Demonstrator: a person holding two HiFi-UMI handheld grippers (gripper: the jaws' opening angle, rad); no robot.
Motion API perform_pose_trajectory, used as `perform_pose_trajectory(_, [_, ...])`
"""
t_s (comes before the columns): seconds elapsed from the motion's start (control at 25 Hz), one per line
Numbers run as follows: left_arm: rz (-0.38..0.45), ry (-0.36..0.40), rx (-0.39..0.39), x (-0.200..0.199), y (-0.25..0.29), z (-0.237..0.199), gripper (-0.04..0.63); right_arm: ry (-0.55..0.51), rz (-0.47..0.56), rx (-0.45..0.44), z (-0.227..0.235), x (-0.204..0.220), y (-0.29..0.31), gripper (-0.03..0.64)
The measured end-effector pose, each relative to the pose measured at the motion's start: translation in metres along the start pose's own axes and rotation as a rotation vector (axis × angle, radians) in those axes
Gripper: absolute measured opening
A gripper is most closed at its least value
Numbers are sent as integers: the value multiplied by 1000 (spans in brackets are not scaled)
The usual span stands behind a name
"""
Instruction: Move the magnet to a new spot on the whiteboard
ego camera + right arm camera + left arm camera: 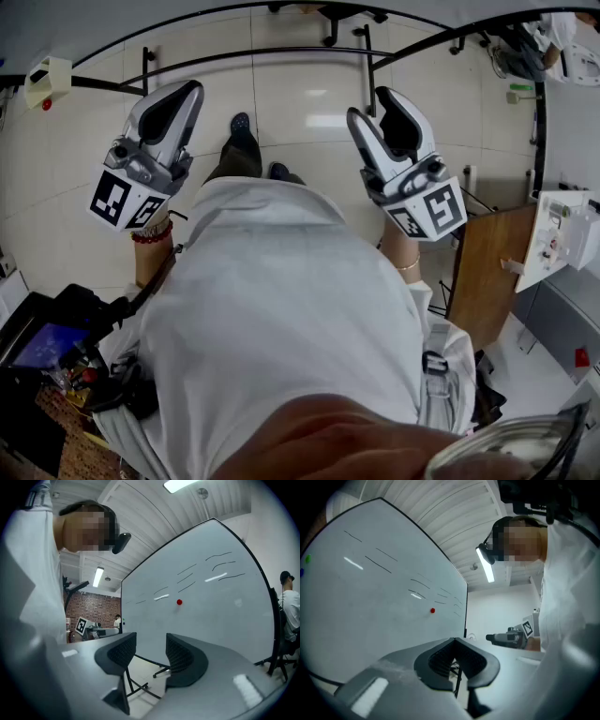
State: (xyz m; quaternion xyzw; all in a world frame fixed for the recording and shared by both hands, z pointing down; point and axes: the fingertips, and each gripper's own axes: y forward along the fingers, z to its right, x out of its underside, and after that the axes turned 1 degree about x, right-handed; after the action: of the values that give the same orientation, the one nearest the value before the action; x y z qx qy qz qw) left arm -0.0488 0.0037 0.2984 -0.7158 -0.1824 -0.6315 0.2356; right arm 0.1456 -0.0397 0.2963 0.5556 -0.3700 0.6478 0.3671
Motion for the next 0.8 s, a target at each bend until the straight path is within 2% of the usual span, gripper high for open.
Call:
perform_pose_trajectory(0.12, [12, 20, 36, -12, 12, -1, 6, 8, -5, 30, 16, -7, 17, 199])
perform_pose_trajectory(0.24, [-75, 106, 43, -13, 13, -50, 6, 42, -7, 117, 30, -13, 74, 199])
perform_pose_trajectory(0.32, [-107, 139, 46, -15, 15, -85, 38, 62, 4, 174, 38, -19, 108, 199])
perform_pose_trajectory(0.56, [-69, 76, 146, -19, 24, -128, 38, 35, -6, 286, 49, -21, 151, 199])
perform_pose_trajectory(0.8, [-54, 17, 302, -15, 35, -137, 38, 6, 15, 402, 60, -27, 174, 199])
